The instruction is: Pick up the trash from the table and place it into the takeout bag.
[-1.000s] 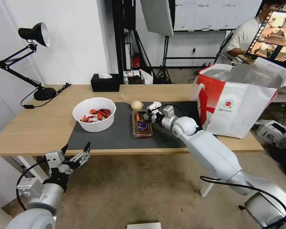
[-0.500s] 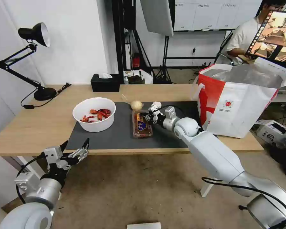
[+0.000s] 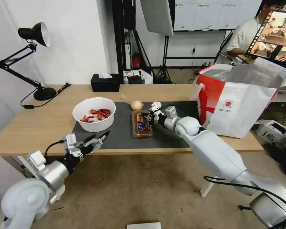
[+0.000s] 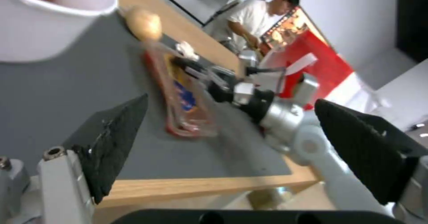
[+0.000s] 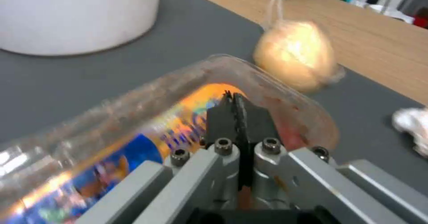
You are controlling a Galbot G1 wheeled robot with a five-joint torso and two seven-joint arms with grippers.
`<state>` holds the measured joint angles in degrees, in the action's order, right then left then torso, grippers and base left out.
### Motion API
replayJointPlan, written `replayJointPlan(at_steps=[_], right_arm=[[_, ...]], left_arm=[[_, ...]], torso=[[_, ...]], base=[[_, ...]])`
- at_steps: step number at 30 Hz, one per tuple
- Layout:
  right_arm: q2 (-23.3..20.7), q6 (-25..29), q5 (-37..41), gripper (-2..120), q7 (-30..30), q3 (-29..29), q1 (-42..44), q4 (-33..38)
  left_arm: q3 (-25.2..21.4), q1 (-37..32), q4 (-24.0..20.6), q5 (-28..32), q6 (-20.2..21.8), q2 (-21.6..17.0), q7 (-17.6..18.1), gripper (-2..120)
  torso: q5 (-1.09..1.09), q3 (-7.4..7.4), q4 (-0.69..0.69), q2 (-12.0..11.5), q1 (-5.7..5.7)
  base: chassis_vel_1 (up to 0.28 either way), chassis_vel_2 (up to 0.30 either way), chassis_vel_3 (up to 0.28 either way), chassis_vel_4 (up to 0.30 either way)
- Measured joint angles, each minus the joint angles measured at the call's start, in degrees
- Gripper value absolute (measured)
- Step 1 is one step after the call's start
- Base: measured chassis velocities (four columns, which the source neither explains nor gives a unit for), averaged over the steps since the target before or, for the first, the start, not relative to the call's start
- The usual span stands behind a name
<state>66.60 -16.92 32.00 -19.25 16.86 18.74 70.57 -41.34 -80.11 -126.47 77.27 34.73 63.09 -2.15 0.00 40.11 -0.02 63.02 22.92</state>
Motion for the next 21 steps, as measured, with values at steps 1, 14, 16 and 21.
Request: replayJointPlan(at_steps=[1, 14, 16, 21], right_arm=[[0.9, 0.2, 0.1, 0, -0.3, 0.9, -1.0, -1.1], [1.8, 0.4, 0.1, 0, -1.1, 2.9, -3.7, -3.0], [1.6, 0.5, 0.3, 0, -1.3, 2.9, -3.8, -3.0], [1.2, 0.5, 0.4, 0, -1.6, 3.0, -3.9, -2.9]], left_arm=[[0.3, 0.2, 0.4, 1.0, 0.1, 0.0, 0.7, 100], [6.7, 7.6, 6.4, 7.7, 1.6, 0.6, 9.3, 100], [7.6, 8.6, 7.3, 7.9, 1.8, 0.3, 9.5, 100], [9.6, 11.0, 9.5, 7.0, 1.8, -0.3, 10.8, 100]], torso=[[-0.01, 0.0, 0.02, 0.0, 0.0], [0.0, 0.0, 0.02, 0.0, 0.01], [0.0, 0.0, 0.03, 0.0, 0.0], [0.0, 0.0, 0.02, 0.0, 0.0]], base=[[0.0, 0.0, 0.0, 0.0], [0.0, 0.0, 0.0, 0.0], [0.0, 0.0, 0.0, 0.0], [0.0, 0.0, 0.0, 0.0]])
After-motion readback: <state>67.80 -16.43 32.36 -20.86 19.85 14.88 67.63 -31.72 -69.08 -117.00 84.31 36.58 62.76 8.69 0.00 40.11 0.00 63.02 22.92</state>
